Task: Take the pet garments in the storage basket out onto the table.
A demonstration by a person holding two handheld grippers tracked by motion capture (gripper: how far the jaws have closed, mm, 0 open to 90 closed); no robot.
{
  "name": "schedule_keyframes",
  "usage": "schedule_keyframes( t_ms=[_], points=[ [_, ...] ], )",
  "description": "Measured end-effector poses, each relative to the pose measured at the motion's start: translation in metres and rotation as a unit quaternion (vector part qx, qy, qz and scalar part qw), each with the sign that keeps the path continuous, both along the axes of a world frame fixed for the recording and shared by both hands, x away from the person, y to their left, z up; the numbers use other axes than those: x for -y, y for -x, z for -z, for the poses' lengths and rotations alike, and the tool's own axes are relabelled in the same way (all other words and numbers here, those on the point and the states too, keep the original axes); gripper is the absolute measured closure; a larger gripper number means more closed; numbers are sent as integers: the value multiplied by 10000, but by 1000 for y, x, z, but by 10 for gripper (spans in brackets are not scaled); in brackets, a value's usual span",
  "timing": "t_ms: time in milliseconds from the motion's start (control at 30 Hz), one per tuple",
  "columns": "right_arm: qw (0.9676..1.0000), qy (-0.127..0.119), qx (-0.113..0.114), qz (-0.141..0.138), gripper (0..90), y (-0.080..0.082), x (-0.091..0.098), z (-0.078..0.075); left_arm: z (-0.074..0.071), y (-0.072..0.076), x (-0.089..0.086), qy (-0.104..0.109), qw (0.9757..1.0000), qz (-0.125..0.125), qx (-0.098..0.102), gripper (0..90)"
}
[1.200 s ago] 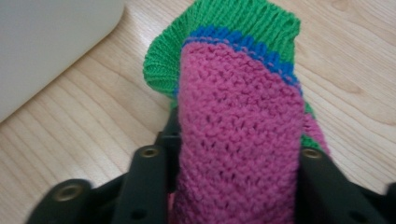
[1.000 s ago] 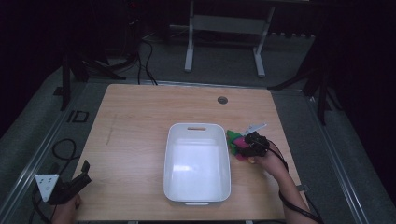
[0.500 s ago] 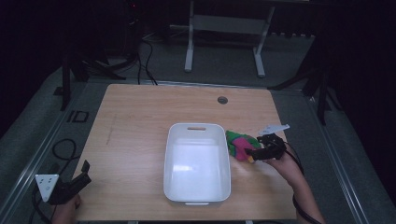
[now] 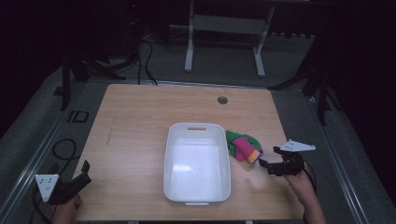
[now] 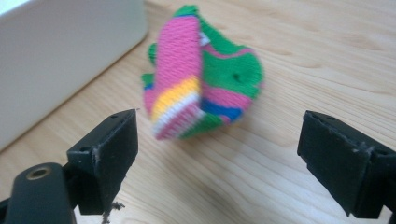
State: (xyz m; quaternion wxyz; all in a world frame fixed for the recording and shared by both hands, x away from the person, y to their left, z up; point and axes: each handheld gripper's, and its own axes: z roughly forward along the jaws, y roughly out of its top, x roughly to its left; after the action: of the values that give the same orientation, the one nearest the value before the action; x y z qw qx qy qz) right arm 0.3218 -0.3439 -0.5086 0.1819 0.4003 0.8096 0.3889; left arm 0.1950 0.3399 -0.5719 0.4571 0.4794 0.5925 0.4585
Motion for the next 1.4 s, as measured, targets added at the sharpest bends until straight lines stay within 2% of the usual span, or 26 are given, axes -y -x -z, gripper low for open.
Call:
schedule_keyframes(
  t_ms=[100,333,600,733,800,967,1033,1133,1233,1400],
  points=[
    [9994,-99,162,299,122,7,10,6,0,0,0,-3,10000,3,1,18],
    [9954,-94,217,931,122,19,27,21,0,0,0,-2,10000,-5,1,18],
    [9899,-127,420,1351,124,35,39,33,0,0,0,3,10000,-7,-5,18],
    [9857,-242,532,1582,124,42,43,36,0,0,0,3,10000,-9,-3,18],
    [9824,-202,657,1739,124,45,45,38,0,0,0,2,10000,-5,-4,18],
    [9764,-382,839,1955,124,52,50,44,0,0,0,1,10000,-5,1,18],
    [9722,-320,1019,2085,125,55,51,46,0,0,0,-3,10000,-7,1,18],
    [9663,-416,1156,2263,129,58,53,46,0,0,0,2,10000,-7,-2,18],
    [9636,-457,1182,2355,133,58,56,47,0,0,0,-3,10000,-21,4,18],
    [9642,-504,1150,2337,137,58,58,48,0,0,0,-21,10000,-24,10,18]
  ],
)
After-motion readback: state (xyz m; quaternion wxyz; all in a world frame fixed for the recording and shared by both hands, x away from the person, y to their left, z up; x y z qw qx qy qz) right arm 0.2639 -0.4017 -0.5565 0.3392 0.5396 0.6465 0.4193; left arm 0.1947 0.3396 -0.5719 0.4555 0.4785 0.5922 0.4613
